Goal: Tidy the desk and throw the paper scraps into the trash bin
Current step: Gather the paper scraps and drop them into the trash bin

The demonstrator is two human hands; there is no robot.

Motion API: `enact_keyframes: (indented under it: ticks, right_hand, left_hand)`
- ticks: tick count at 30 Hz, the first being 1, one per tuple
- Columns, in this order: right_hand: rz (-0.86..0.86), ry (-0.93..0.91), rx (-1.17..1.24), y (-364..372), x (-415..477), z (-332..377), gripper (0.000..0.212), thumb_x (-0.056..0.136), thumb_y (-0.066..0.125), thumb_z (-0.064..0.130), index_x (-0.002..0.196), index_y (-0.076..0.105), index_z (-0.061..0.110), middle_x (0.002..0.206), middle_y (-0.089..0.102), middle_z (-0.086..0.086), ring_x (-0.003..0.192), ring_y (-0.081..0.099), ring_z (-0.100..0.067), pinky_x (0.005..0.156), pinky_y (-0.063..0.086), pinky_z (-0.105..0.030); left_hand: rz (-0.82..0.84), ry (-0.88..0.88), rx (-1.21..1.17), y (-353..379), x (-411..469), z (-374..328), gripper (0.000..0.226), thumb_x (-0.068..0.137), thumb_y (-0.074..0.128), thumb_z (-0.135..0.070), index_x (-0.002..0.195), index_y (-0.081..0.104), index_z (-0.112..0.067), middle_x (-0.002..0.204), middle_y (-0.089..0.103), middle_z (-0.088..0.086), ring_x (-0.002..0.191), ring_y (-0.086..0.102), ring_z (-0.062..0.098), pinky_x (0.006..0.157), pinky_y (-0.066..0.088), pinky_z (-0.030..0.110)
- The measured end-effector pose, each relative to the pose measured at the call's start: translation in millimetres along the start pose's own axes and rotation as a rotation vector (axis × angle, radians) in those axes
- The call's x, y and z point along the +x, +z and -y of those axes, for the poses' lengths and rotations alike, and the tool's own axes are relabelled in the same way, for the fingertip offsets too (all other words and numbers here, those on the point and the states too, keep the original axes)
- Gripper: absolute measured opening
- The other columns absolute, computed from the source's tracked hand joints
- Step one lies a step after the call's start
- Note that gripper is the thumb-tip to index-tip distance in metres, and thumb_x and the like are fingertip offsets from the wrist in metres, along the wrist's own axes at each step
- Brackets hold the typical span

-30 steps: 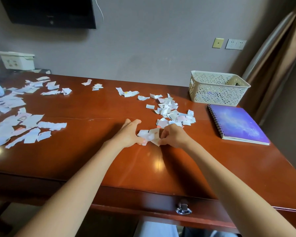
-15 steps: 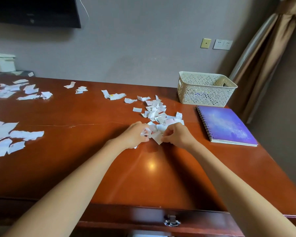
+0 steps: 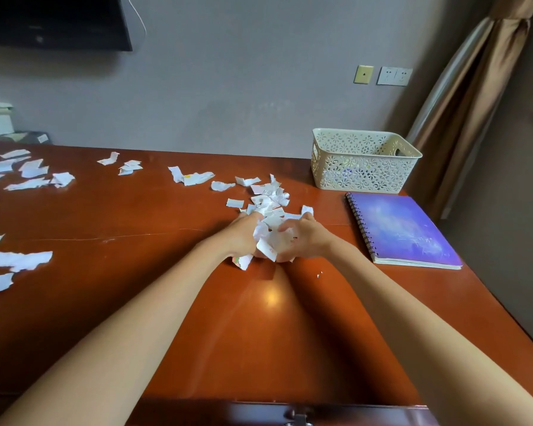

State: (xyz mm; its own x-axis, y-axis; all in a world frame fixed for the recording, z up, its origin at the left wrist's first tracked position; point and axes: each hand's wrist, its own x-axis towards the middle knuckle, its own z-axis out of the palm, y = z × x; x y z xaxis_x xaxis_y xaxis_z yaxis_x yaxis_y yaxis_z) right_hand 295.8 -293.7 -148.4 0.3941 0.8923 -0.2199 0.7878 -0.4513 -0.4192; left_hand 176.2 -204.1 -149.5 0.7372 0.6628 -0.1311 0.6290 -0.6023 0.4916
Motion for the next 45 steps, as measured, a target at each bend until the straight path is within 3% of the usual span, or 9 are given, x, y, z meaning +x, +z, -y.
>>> enact_keyframes:
  ticks: [6, 14, 19, 22, 24, 29, 33, 41, 45]
  right_hand:
    - [-0.020, -0.015, 0.104, 3.4, 4.9, 0.0, 0.035, 0.078, 0.071, 0.018, 0.065, 0.038, 0.019, 0.094, 0.045, -0.007, 0.087, 0.044, -0.019, 0.057, 0.033, -0.021]
    - [-0.042, -0.065, 0.272, 7.4, -2.4, 3.0, 0.026, 0.083, 0.067, 0.015, 0.085, 0.043, 0.009, 0.086, 0.050, -0.007, 0.071, 0.046, -0.016, 0.046, 0.032, -0.012]
    - [-0.027, -0.102, 0.433, 8.1, -6.2, 3.8, 0.023, 0.084, 0.053, -0.001, 0.063, 0.047, 0.007, 0.056, 0.049, -0.007, 0.031, 0.042, -0.001, 0.033, 0.030, -0.007]
    - [-0.081, -0.055, 0.419, 4.8, -8.1, -2.1, 0.023, 0.082, 0.057, 0.002, 0.062, 0.046, 0.004, 0.055, 0.048, -0.007, 0.034, 0.042, -0.004, 0.032, 0.030, -0.009]
    - [-0.155, 0.006, 0.422, 2.7, -8.9, -8.3, 0.029, 0.084, 0.059, 0.010, 0.058, 0.045, 0.010, 0.054, 0.049, -0.004, 0.044, 0.044, -0.011, 0.035, 0.032, -0.013]
    - [-0.229, -0.025, 0.602, -1.7, -21.7, -17.5, 0.031, 0.076, 0.069, 0.018, 0.050, 0.052, 0.013, 0.056, 0.053, -0.008, 0.050, 0.043, -0.015, 0.049, 0.031, -0.025]
    - [-0.085, -0.082, 0.589, 3.0, -35.9, -6.9, 0.012, 0.079, 0.066, 0.009, 0.075, 0.055, 0.010, 0.069, 0.063, -0.015, 0.046, 0.049, -0.011, 0.046, 0.034, -0.021]
    - [0.180, -0.018, 0.260, 18.3, -39.6, 23.0, 0.058, 0.082, 0.066, 0.009, 0.131, 0.036, 0.009, 0.065, 0.057, -0.004, 0.046, 0.049, -0.011, 0.041, 0.038, -0.017]
    - [0.202, -0.006, 0.165, 16.6, -36.0, 30.3, 0.026, 0.081, 0.069, 0.008, 0.096, 0.048, 0.012, 0.059, 0.055, -0.003, 0.032, 0.047, -0.005, 0.033, 0.036, -0.012]
  left_hand:
    - [0.036, -0.041, -0.035, 2.3, 10.6, 1.3, 0.027, 0.092, 0.045, 0.001, 0.116, 0.049, -0.010, 0.100, 0.045, 0.008, 0.071, 0.039, 0.015, 0.049, 0.026, 0.017]
    - [-0.023, -0.134, -0.204, 8.7, 7.1, 7.1, 0.029, 0.084, 0.053, 0.006, 0.112, 0.054, -0.002, 0.074, 0.043, 0.002, 0.063, 0.039, 0.012, 0.049, 0.030, 0.018]
    - [-0.102, -0.104, -0.336, 0.8, -4.7, 2.0, 0.032, 0.082, 0.064, -0.003, 0.061, 0.042, -0.013, 0.075, 0.049, 0.011, 0.071, 0.043, 0.020, 0.050, 0.026, 0.018]
    - [-0.197, -0.120, -0.393, -3.8, -10.3, 0.1, 0.025, 0.085, 0.064, -0.008, 0.066, 0.051, -0.015, 0.118, 0.059, 0.023, 0.109, 0.056, 0.031, 0.057, 0.036, 0.015]
    - [-0.288, -0.158, -0.420, -5.3, -9.9, 3.8, 0.005, 0.086, 0.064, -0.012, 0.090, 0.062, -0.009, 0.124, 0.059, 0.016, 0.113, 0.056, 0.028, 0.064, 0.042, 0.018]
    - [-0.329, -0.224, -0.463, -7.8, -15.1, 10.8, 0.039, 0.084, 0.067, -0.024, 0.116, 0.060, -0.002, 0.118, 0.063, 0.017, 0.107, 0.061, 0.030, 0.087, 0.052, 0.038]
    - [-0.345, -0.268, -0.513, -2.8, -26.5, 14.9, 0.039, 0.085, 0.065, -0.026, 0.117, 0.059, -0.005, 0.119, 0.064, 0.016, 0.106, 0.062, 0.030, 0.083, 0.052, 0.035]
    - [-0.349, -0.320, -0.578, 2.2, -57.7, 16.5, 0.040, 0.092, 0.056, -0.019, 0.126, 0.052, 0.001, 0.127, 0.058, 0.021, 0.115, 0.057, 0.034, 0.091, 0.050, 0.037]
    - [-0.346, -0.336, -0.587, 0.3, -67.0, 13.4, 0.041, 0.093, 0.054, -0.018, 0.129, 0.050, 0.003, 0.129, 0.056, 0.021, 0.117, 0.055, 0.034, 0.069, 0.048, 0.027]
